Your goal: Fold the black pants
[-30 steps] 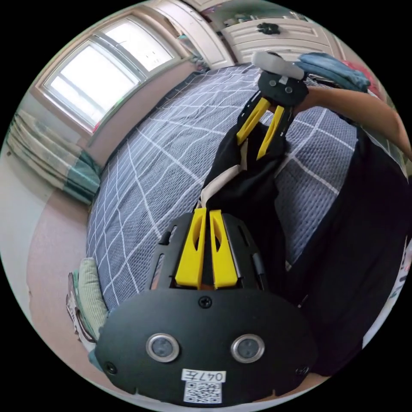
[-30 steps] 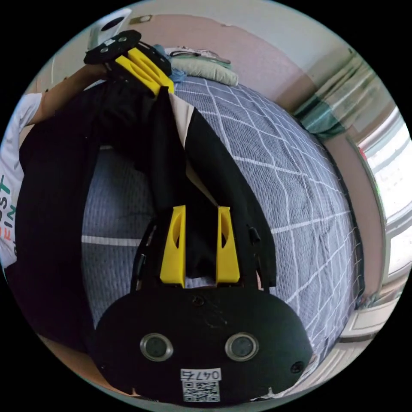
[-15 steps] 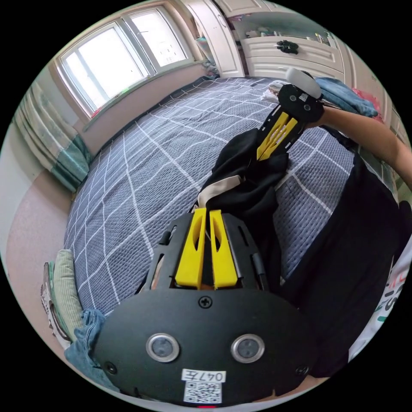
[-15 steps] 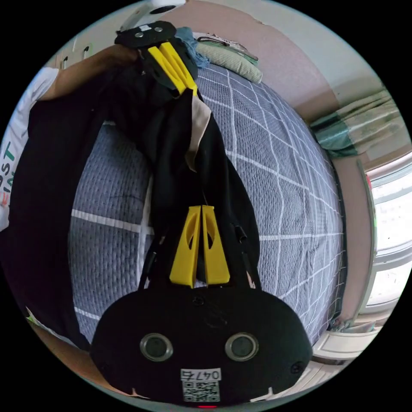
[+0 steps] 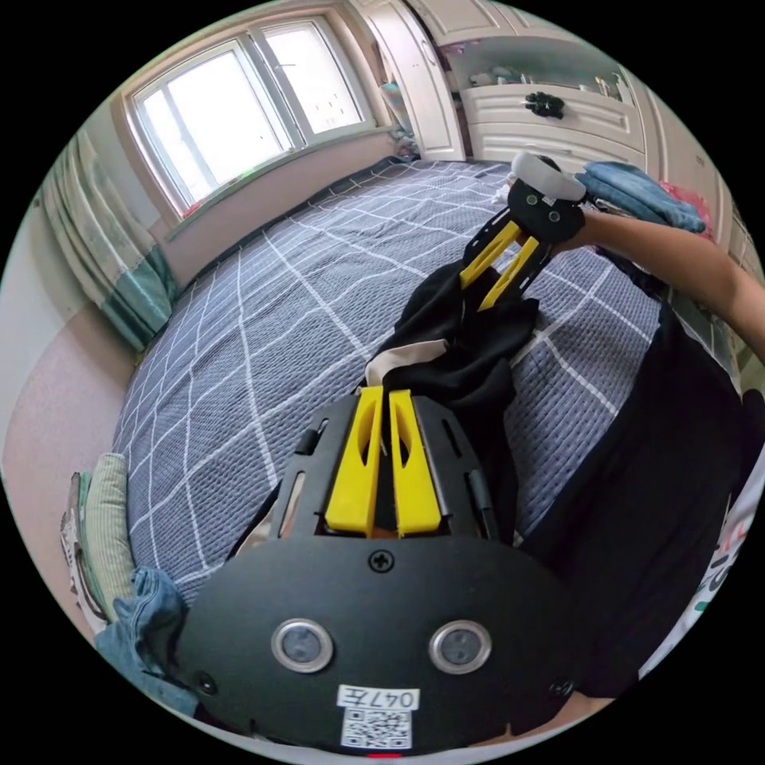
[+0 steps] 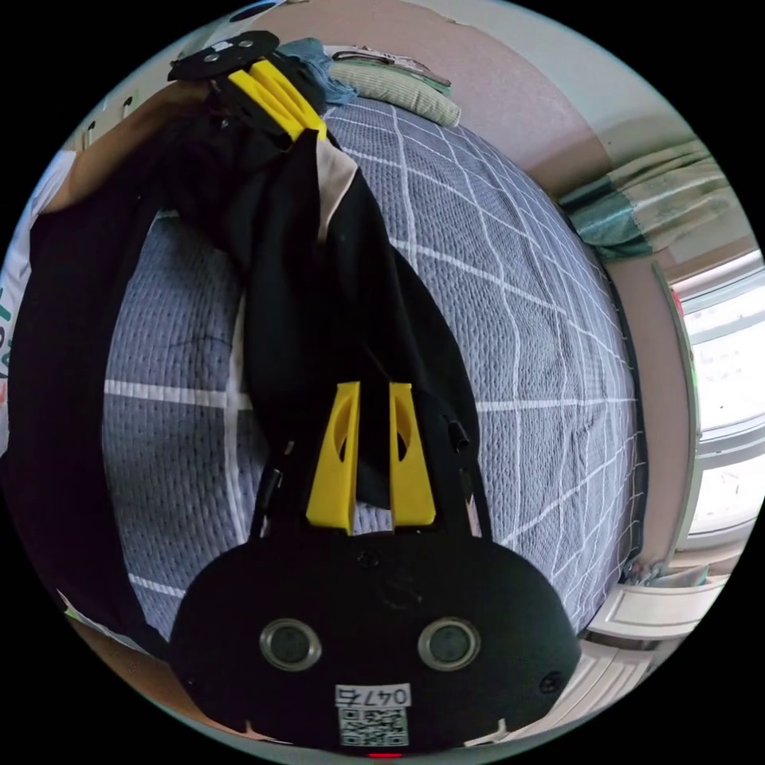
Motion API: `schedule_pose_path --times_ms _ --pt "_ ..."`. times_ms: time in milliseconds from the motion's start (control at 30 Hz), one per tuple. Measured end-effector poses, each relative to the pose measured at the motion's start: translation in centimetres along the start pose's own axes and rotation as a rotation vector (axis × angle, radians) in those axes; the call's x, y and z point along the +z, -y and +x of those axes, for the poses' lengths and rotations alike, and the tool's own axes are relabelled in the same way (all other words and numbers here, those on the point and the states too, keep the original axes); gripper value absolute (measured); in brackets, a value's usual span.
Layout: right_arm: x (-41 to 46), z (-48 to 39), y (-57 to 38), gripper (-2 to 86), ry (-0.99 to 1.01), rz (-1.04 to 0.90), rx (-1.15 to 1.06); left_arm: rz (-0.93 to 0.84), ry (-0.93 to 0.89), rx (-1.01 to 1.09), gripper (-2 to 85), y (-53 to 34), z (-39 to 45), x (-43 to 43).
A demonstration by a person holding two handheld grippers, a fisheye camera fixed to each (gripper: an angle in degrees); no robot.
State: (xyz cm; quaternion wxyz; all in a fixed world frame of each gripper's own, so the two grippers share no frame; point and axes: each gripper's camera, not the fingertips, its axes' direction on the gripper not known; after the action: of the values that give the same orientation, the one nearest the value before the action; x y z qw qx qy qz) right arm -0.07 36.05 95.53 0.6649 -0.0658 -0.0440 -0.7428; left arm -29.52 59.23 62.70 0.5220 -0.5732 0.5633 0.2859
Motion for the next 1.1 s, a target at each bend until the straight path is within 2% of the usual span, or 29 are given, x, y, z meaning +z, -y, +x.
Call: schedule_pose_path --times_ms 233,367,467,767,1100 --pt "-0.4 0.7 1.5 5.9 0.042 0.012 -0.017 0.038 -0.012 -0.019 -0.4 -1.4 -1.0 0.6" --pt "-0.6 1.0 2.0 2.0 0.094 0.022 -0.012 0.036 -0.005 -0.014 -0.4 -1.8 -1.3 0.7" --pt "-1.9 -0.2 2.2 0.8 0.074 0.061 -0.058 0.046 -0.008 -0.024 -0.4 -2.2 -1.7 0.4" --pt "-2.9 -2.8 2.9 2.4 -0.009 0.014 -0.114 0.045 -0.016 -0.030 -0.4 -2.9 -2.3 0.1" --pt "-4.5 -5.0 3.1 0.1 -0.048 -0.010 -0.177 0.047 -0.024 -0.032 -0.4 -3.6 -2.7 -0.6"
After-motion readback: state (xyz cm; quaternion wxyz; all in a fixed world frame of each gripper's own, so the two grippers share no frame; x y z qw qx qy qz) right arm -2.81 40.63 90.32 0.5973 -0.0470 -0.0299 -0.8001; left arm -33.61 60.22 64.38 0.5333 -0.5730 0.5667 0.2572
